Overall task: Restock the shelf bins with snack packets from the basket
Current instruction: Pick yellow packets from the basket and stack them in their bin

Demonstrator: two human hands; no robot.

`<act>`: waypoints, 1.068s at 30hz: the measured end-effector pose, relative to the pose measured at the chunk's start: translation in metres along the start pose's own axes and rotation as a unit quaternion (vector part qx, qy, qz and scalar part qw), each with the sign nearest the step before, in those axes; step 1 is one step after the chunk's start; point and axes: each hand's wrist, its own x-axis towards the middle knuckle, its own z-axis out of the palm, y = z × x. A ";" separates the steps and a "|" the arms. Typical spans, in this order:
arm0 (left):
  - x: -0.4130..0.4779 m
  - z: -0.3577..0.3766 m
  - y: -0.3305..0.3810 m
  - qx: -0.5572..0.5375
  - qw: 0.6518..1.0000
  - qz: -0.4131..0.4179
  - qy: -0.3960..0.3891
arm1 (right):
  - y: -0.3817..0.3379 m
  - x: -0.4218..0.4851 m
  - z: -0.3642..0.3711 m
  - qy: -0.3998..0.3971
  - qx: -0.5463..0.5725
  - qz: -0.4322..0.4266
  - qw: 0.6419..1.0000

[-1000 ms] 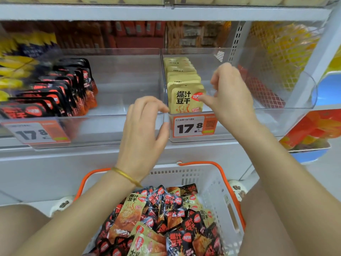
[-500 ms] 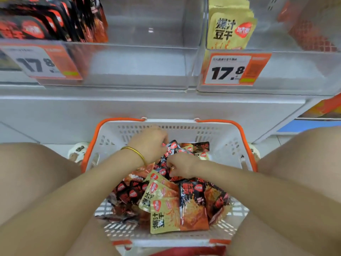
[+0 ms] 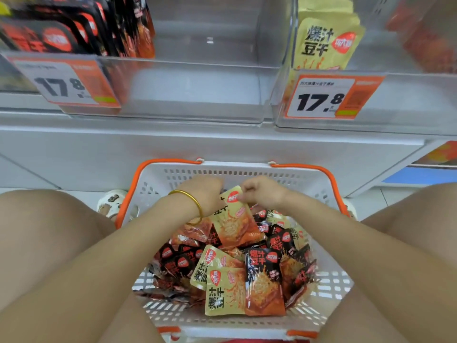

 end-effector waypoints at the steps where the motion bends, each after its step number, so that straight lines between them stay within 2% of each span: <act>1: 0.000 -0.002 0.000 -0.020 1.000 0.000 -0.002 | -0.005 -0.007 -0.009 0.004 0.020 0.000 1.000; 5: -0.007 -0.017 0.007 -0.156 0.986 0.009 0.053 | -0.023 -0.038 -0.033 0.025 0.082 -0.011 0.996; 10: -0.026 -0.057 0.027 -0.292 0.939 0.083 0.160 | -0.056 -0.087 -0.059 0.117 -0.015 -0.100 0.988; 14: -0.035 -0.104 0.055 -0.443 0.828 0.159 0.303 | -0.084 -0.129 -0.105 0.199 0.111 -0.191 0.955; 17: -0.034 -0.137 0.073 -0.406 0.783 0.186 0.433 | -0.104 -0.147 -0.146 0.286 0.190 -0.255 0.904; 19: -0.032 -0.152 0.081 -0.341 0.782 0.190 0.485 | -0.116 -0.149 -0.170 0.363 0.193 -0.284 0.867; 22: -0.024 -0.160 0.086 -0.236 0.814 0.159 0.506 | -0.126 -0.144 -0.197 0.439 0.154 -0.305 0.831; 24: -0.019 -0.158 0.087 -0.189 0.830 0.142 0.505 | -0.127 -0.139 -0.204 0.442 0.095 -0.303 0.839; 27: -0.017 -0.151 0.088 -0.162 0.836 0.134 0.506 | -0.125 -0.125 -0.197 0.393 0.021 -0.268 0.879; 32: -0.016 -0.141 0.086 -0.146 0.830 0.141 0.520 | -0.120 -0.097 -0.174 0.423 -0.199 -0.166 0.868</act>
